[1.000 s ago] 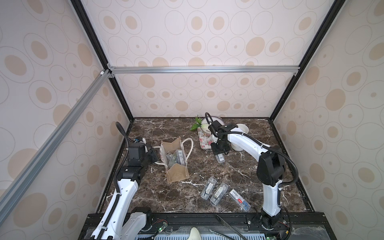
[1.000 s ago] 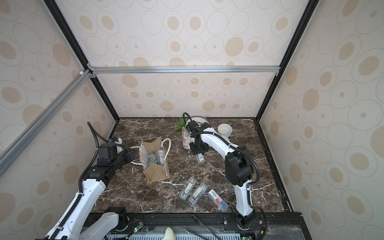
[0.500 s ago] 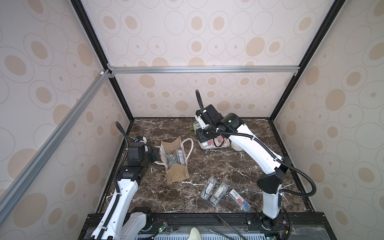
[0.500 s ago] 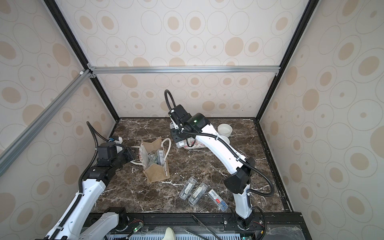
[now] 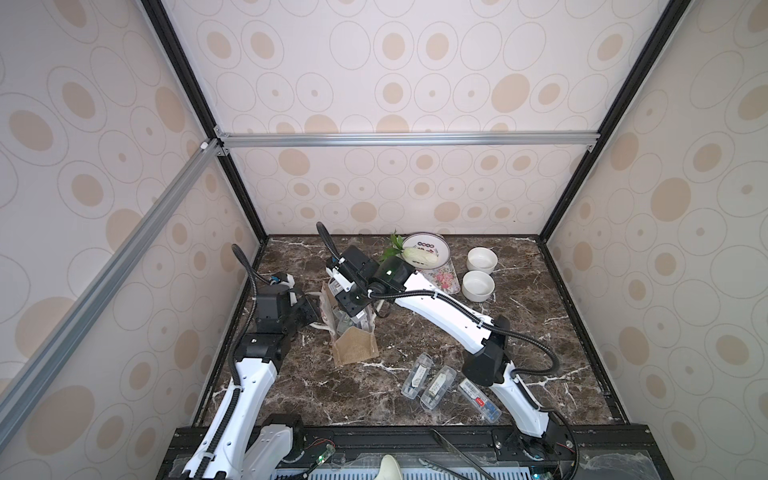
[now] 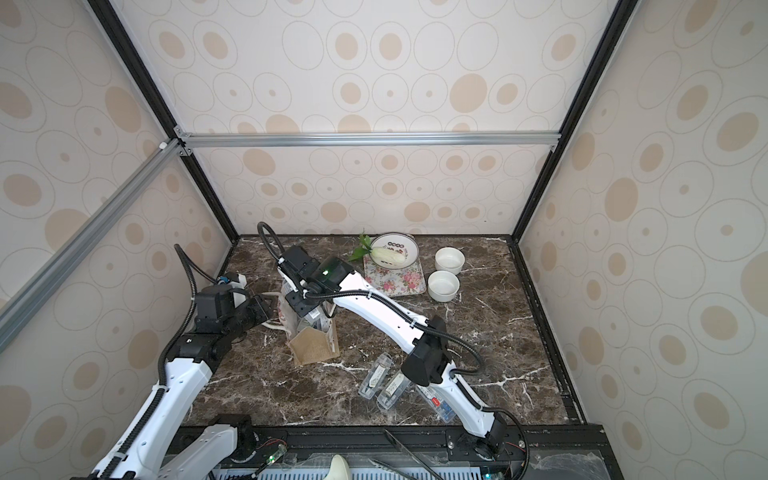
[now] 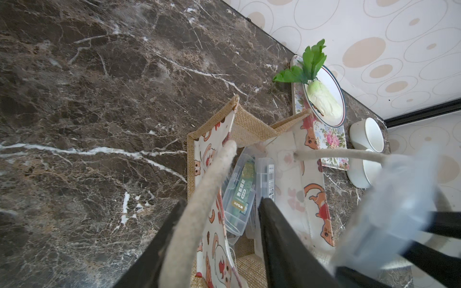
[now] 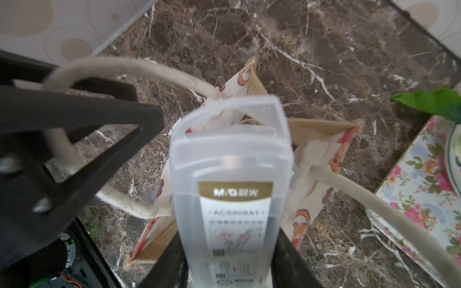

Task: Put the compass set into the canvas bag
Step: Place the compass set in the canvas bag.

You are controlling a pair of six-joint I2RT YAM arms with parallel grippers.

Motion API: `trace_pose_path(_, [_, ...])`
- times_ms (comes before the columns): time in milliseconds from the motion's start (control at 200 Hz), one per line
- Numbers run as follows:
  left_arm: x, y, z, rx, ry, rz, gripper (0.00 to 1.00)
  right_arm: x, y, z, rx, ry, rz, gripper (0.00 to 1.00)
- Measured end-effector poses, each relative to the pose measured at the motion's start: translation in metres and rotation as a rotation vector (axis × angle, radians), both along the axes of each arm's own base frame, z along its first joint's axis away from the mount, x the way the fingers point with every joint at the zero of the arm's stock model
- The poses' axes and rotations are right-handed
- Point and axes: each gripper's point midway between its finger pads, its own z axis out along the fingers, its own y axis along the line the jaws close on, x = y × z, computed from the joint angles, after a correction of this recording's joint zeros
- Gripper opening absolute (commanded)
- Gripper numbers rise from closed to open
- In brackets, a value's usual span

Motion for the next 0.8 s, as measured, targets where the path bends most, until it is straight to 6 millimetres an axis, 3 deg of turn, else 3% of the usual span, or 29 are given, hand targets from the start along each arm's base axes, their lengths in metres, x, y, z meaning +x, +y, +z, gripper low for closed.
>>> trace_pose_path(250, [0.000,0.000,0.000,0.000,0.000,0.000,0.45,0.006,0.004,-0.045,-0.072,0.033,-0.002,0.48])
trace_pose_path(490, [0.000,0.000,0.000,0.000,0.000,0.000,0.45,0.007,-0.005,-0.084,-0.148,0.108,-0.053,0.48])
trace_pose_path(795, [0.000,0.000,0.000,0.000,0.001,0.000,0.44,0.011,-0.013,-0.108,-0.193,0.147,-0.095,0.61])
